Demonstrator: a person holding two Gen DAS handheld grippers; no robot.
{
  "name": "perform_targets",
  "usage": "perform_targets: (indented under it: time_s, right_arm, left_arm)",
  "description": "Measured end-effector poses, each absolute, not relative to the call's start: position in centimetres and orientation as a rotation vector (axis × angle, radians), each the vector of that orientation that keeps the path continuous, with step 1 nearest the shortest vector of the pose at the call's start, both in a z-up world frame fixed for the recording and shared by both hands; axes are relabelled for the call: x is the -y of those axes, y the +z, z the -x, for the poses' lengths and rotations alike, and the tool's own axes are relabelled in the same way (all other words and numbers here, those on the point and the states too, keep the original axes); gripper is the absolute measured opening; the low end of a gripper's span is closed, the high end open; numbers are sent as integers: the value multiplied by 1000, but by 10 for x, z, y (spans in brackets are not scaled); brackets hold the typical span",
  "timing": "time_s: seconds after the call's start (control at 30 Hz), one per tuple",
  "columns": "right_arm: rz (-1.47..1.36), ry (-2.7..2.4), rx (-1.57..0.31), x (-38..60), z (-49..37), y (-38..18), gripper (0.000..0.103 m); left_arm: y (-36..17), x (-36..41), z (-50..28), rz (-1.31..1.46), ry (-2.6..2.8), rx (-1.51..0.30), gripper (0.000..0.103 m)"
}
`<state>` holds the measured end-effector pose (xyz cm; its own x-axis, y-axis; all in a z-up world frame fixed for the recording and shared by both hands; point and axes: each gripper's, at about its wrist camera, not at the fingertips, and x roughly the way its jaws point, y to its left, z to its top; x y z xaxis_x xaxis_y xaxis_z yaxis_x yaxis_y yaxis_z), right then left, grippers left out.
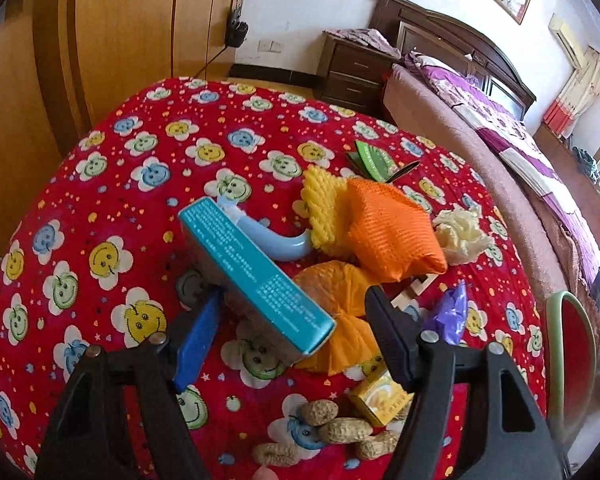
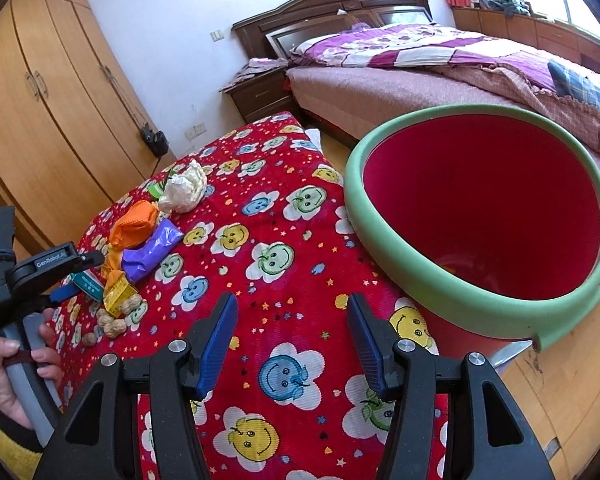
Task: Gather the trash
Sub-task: 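Move both tools back over the bedspread, left tool toward the teal box, then grasp the teal box with the left tool while the right tool grasps the purple bag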
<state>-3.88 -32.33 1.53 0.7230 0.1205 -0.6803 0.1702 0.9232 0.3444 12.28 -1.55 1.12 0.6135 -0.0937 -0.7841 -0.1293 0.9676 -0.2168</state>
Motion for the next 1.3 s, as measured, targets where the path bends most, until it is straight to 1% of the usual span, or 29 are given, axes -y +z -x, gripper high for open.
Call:
perform_targets:
  time_s: [0.03, 0.1, 0.13, 0.17, 0.2, 0.23, 0.3, 0.43, 0.47, 0.5, 0.53, 0.8, 0.97, 1.3]
  right_arm:
    - [-403, -28, -769, 323, 39, 15, 58]
    - [-402, -27, -770, 324, 39, 15, 58]
    - [-402, -27, -770, 324, 38, 14, 58]
    - [-403, -27, -772, 323, 38, 14, 58]
    - [-402, -26, -773, 323, 37, 14, 58]
    - [-402, -26, -774, 323, 37, 14, 58]
    - [-401, -21, -777, 321, 36, 14, 58]
    - [-393, -8, -783, 314, 32, 14, 58]
    - [-389, -3, -786, 312, 31, 15, 58]
    - [-385, 1, -788, 309, 30, 15, 58]
    - [-381, 8, -793, 307, 29, 15, 58]
    - [-353, 52, -815, 288, 19, 17, 58]
    - [-316, 93, -831, 268, 7, 23, 58]
    - [-326, 139, -862, 235, -28, 30, 58]
  left_arm:
    - [9, 14, -123, 268, 26, -916, 72]
    - [5, 9, -122, 296, 32, -916, 64]
    - [4, 6, -122, 307, 30, -920, 63]
    - [2, 4, -123, 320, 25, -928, 60]
    - [1, 2, -123, 328, 17, -932, 54]
    - [0, 0, -123, 334, 2, -937, 51]
    - [-2, -1, -123, 329, -4, -942, 39]
    - [-3, -4, -120, 334, -11, -946, 35]
    - [-2, -5, -119, 333, -14, -946, 32]
    - [-1, -6, -118, 328, -15, -944, 24]
    - [0, -8, -118, 323, -19, -943, 20]
    - [11, -24, -108, 265, -41, -923, 18]
    - [20, -38, -103, 196, 10, -872, 18]
    - [7, -58, -114, 267, -14, -889, 18]
